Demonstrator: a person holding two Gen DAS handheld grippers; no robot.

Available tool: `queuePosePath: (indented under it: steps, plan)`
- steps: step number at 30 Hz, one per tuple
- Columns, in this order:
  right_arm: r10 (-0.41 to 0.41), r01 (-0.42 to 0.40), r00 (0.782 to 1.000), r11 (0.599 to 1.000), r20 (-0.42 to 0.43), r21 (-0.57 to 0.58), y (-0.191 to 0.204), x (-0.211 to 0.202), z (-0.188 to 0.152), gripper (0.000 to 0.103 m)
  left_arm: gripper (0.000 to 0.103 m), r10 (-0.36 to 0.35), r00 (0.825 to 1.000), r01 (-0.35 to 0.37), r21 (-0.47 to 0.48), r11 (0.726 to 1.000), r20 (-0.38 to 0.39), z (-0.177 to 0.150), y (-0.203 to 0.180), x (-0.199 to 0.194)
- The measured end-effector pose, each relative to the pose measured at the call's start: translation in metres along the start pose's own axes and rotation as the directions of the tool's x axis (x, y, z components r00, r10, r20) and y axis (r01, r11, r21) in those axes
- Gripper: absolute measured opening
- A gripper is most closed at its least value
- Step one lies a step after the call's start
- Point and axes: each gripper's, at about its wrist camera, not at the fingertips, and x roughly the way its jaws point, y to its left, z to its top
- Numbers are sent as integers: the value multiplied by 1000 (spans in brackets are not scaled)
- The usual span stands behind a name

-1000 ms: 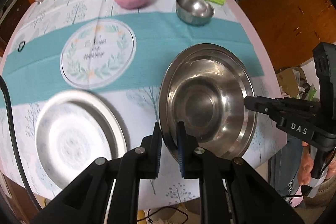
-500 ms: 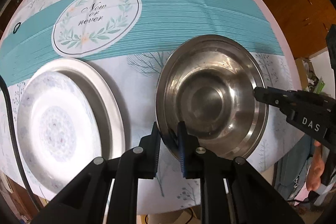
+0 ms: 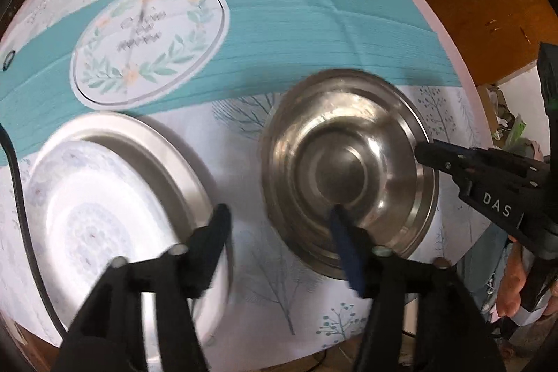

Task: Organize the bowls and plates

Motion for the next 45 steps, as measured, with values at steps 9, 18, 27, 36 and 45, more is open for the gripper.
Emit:
queuePosePath:
  steps: [9, 18, 27, 36, 45]
  plan:
    - [-46, 39, 993, 997, 109, 70, -3, -32, -5, 33, 82, -2, 996, 0, 17, 1000, 87, -5, 14, -35]
    - [-78, 52, 983, 986, 165, 159, -2, -62, 0, 33, 82, 3, 961, -20, 61, 998, 275, 6, 18, -100]
    - [-152, 98, 934, 979, 324, 176, 16, -135, 16, 33, 88, -45, 891, 34, 32, 999, 452, 31, 45, -173]
    - [-238, 201, 853, 971, 465, 127, 25, -210, 55, 33, 88, 6, 829, -21, 21, 1000, 560, 70, 51, -224]
    - [-187, 189, 801, 980, 568, 56, 7, -247, 137, 44, 90, 117, 794, -85, -81, 993, 596, 133, 48, -245]
